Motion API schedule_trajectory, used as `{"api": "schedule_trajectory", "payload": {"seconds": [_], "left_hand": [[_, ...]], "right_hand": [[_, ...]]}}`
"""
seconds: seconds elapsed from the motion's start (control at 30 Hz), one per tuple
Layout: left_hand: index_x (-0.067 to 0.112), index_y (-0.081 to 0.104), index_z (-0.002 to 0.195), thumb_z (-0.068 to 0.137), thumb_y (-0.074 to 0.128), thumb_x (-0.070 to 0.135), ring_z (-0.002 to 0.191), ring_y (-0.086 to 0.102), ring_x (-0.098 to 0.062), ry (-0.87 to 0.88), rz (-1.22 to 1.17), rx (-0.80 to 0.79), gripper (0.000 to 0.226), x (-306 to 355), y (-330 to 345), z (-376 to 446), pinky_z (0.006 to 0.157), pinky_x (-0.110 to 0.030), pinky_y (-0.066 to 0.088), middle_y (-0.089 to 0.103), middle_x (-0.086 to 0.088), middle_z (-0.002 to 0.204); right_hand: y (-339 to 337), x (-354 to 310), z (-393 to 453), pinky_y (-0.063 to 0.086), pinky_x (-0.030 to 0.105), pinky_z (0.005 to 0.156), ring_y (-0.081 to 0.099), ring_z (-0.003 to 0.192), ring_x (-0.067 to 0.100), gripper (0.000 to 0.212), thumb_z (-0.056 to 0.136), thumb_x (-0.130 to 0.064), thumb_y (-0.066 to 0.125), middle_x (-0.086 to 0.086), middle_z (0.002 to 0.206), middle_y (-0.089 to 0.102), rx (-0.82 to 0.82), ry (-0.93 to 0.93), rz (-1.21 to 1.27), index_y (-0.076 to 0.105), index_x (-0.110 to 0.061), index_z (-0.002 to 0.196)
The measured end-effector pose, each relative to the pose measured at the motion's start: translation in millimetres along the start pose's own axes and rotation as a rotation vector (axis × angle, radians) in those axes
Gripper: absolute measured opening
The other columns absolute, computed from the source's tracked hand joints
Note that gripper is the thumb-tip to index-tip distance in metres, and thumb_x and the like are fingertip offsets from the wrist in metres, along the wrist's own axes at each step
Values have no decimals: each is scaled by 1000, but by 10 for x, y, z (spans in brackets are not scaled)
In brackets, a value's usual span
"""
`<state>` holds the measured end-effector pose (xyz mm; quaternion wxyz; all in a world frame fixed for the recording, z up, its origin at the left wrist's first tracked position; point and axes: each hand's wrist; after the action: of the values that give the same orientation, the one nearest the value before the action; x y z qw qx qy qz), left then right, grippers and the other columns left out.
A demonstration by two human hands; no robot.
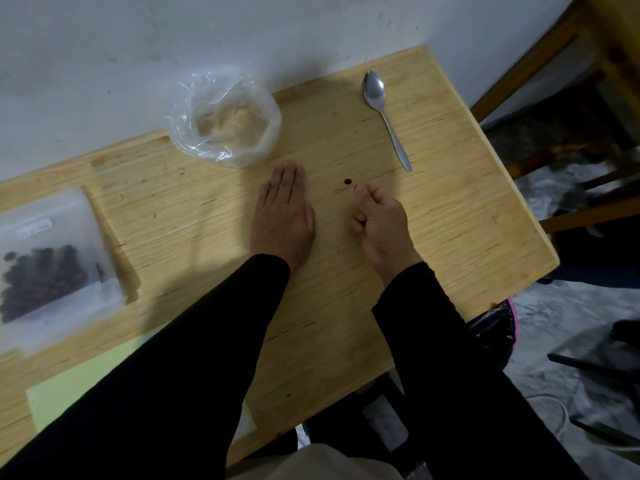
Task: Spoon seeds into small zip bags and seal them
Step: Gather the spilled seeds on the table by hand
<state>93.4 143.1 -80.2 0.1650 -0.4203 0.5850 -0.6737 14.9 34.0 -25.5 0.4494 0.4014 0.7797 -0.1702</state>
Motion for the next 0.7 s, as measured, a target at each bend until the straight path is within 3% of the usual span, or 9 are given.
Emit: {"api": "schedule_trajectory", "payload": {"seconds": [0.07,0.13,0.33,0.43,0.5,0.6,0.7], "left_hand": [[8,18,149,90,16,30,146,10,-20,2,2,-1,63,-1,7,-2,116,-34,2,17,-9,157],[8,17,149,88,13,32,146,10,-20,3,7,-1,66,-11,16,0,116,-33,2,17,-8,157],[9,19,149,87,8,35,146,11,-21,2,-7,7,68,-12,19,0,116,-34,2,18,-9,157],[9,20,149,88,9,35,146,12,-21,0,-20,15,66,-6,9,-4,116,-34,3,19,-8,157],[9,21,149,89,11,33,146,12,-21,-4,-28,16,65,-1,0,-5,116,-34,3,19,-8,157],[9,20,149,90,12,33,146,11,-21,-8,-30,7,64,1,-6,-6,116,-34,3,18,-8,157],[8,21,149,88,10,34,146,12,-22,-1,-31,5,67,8,-24,-8,116,-35,4,20,-9,156]], "right_hand": [[-44,31,-16,36,17,48,37,56,6,21,98,-10,41,-5,64,40,-109,86,364,51,-13,79],[-80,81,-17,38,17,49,39,60,8,22,98,-10,37,-2,69,41,-172,131,538,48,-13,79],[-119,72,16,44,17,52,55,65,11,18,95,-3,36,7,86,57,-192,193,700,52,-7,87],[-68,5,54,40,18,49,50,62,10,17,92,-6,42,4,76,55,-50,126,483,58,-7,86],[-20,-46,85,38,17,51,45,59,5,15,92,-15,51,-4,69,53,72,38,123,66,-12,89],[24,-53,167,41,13,73,51,78,-5,20,89,-25,59,-10,96,66,198,-129,-439,70,-18,104],[99,-52,207,38,12,88,55,98,0,27,87,-21,62,-2,113,68,208,-244,-674,68,-13,112]]}}
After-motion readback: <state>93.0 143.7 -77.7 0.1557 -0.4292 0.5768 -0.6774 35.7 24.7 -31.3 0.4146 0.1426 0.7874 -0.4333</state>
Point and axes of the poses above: each hand's wrist, its own z-axis towards the middle knuckle, its own y-axis out of the palm, x = y × z
